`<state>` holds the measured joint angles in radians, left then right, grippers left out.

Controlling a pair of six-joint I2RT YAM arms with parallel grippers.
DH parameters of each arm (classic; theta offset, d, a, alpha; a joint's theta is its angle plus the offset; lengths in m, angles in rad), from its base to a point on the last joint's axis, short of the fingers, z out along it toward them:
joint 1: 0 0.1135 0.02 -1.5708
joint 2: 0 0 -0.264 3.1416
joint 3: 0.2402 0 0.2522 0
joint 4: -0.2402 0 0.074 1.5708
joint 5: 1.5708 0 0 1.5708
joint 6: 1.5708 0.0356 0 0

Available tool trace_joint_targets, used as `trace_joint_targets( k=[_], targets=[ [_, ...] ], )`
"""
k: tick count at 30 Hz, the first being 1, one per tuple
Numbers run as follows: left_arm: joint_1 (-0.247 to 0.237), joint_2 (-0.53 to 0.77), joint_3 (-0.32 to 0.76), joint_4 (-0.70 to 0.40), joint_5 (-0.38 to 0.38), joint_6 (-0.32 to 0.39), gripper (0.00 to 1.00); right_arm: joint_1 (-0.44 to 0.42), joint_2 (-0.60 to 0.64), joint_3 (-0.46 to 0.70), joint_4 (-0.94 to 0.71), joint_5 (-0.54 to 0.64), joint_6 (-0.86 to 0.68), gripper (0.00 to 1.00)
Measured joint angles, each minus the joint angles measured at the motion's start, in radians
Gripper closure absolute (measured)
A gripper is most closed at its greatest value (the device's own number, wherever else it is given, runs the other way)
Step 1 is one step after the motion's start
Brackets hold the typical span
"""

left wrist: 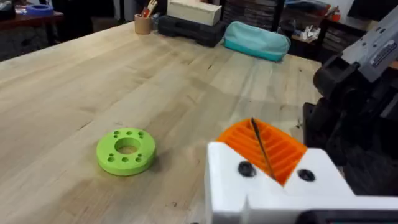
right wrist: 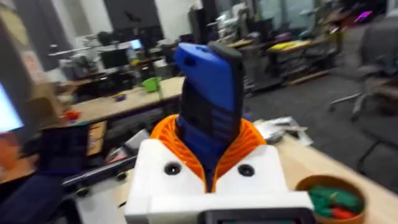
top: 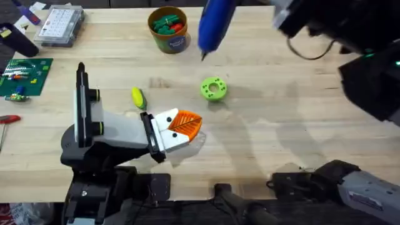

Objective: Pick up the gripper from the table and insert it into the empty holder that is missing its gripper. Then pick up a screw, insert it into the mounting hole, and use the screwdriver to tighten it. Finally, clean up the table by picking up the vegetable and placing it into the bucket.

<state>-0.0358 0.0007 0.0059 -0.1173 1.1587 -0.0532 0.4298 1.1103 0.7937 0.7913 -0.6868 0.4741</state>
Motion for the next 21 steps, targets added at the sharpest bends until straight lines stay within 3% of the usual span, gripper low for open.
trace_joint_targets(
  k=[13, 21],
  targets=[
    [0.0, 0.0, 0.0, 0.0, 0.0, 0.0, 0.996, 0.166, 0.037, -0.004, 0.105, -0.049, 0.026, 0.984],
    [0.0, 0.0, 0.0, 0.0, 0.0, 0.0, 0.996, 0.23, 0.037, -0.005, 0.103, -0.095, -0.067, 0.985]
  ],
)
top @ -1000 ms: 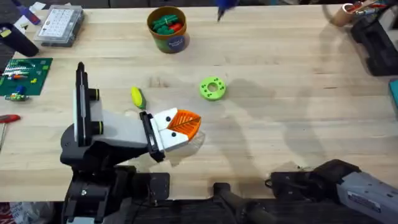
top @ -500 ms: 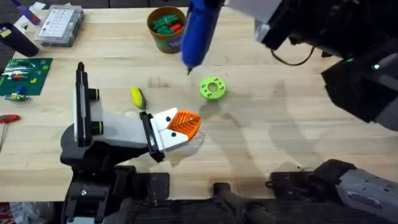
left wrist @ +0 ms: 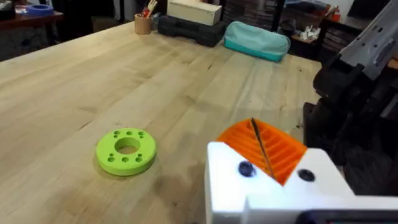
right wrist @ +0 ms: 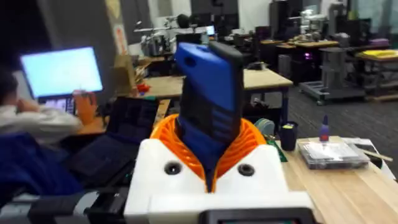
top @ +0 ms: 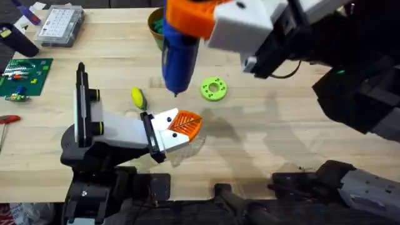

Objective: Pick up the gripper from the table and insert it into the empty holder that is missing its gripper. Then pick up a screw, insert it into the mounting hole, and use the screwdriver to tighten it. Finally, clean up the table by picking up the vegetable and placing it into the bucket.

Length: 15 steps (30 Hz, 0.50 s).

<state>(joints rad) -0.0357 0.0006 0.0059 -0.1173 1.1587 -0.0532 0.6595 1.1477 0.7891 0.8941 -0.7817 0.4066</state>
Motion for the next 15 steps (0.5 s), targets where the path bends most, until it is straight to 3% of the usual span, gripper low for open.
trace_joint_targets(
  k=[15],
  targets=[
    [0.0, 0.0, 0.0, 0.0, 0.0, 0.0, 0.996, 0.077, 0.014, 0.0, -0.003, -0.044, -0.133, 0.986]
  ],
)
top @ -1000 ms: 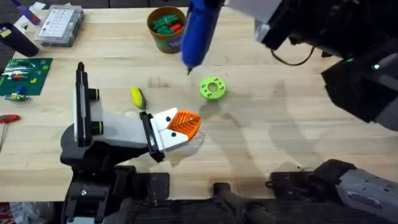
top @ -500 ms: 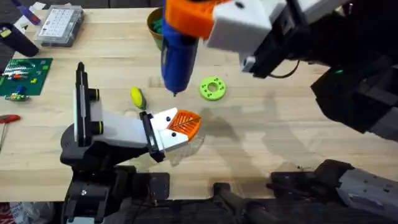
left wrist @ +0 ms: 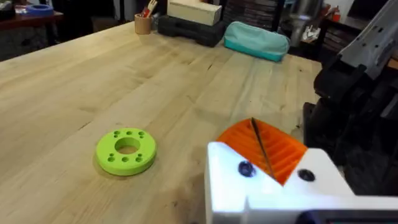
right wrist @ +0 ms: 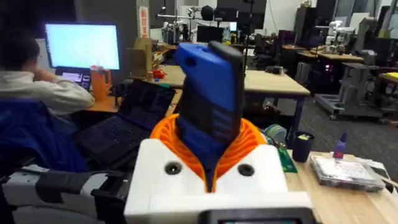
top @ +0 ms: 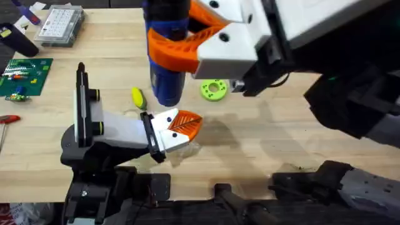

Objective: Pick up the gripper from the table and insert it into the empty holder that is missing its gripper. Then pick up a screw, insert it into the mounting hole, and use the screwdriver to tighten it. Finally, clean up the table by picking up the vegetable and placing it into the bucket.

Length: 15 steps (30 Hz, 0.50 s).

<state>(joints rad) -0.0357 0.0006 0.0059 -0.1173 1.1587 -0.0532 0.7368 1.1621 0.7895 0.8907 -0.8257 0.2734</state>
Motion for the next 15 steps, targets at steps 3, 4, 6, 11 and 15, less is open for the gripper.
trace_joint_targets(
  k=[3, 4, 6, 11, 15],
  targets=[
    [0.0, 0.0, 0.0, 0.0, 0.0, 0.0, 0.996, 0.002, 0.024, 0.0, 0.006, -0.003, -0.009, 0.986],
    [0.0, 0.0, 0.0, 0.0, 0.0, 0.0, 0.996, 0.003, 0.03, 0.0, 0.006, -0.003, -0.014, 0.986],
    [0.0, 0.0, 0.0, 0.0, 0.0, 0.0, 0.996, 0.008, 0.035, 0.0, 0.006, -0.003, -0.023, 0.986],
    [0.0, 0.0, 0.0, 0.0, 0.0, 0.001, 0.996, 0.025, 0.036, 0.001, 0.006, -0.021, -0.055, 0.986],
    [0.0, 0.0, 0.0, 0.0, 0.0, 0.004, 0.996, 0.026, 0.041, 0.022, 0.001, -0.061, -0.072, 0.987]
  ],
)
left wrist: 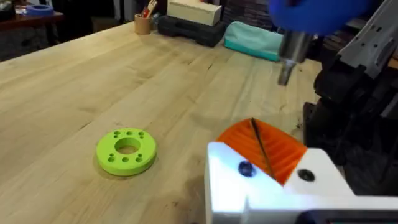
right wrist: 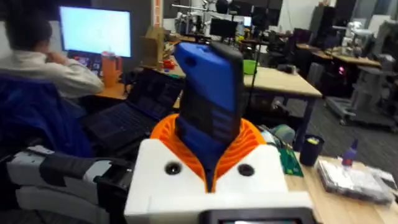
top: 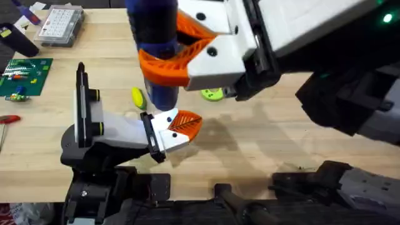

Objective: Pick up the gripper from the table and insert it into the empty holder that is missing its gripper. Then pick up a screw, insert it into the mounting hole, and use the screwdriver to tighten it. Finally, clean up the table by picking up the vegetable and placing it into the bucket.

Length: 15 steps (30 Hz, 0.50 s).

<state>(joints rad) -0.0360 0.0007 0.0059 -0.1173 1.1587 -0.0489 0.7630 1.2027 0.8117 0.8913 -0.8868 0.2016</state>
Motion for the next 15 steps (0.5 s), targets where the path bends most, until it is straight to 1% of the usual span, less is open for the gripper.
trace_joint_targets(
  k=[7, 8, 15],
  targets=[
    [0.0, 0.0, 0.0, 0.0, 0.0, 0.0, 0.996, 0.0, 0.047, 0.101, -0.038, -0.083, -0.018, 0.987],
    [0.0, 0.0, 0.0, 0.0, 0.0, 0.0, 0.996, 0.0, 0.062, 0.124, -0.048, -0.11, -0.023, 0.987],
    [0.0, 0.0, 0.0, 0.0, 0.0, 0.001, 0.996, -0.001, 0.073, 0.124, -0.073, -0.135, -0.032, 0.987]
  ],
)
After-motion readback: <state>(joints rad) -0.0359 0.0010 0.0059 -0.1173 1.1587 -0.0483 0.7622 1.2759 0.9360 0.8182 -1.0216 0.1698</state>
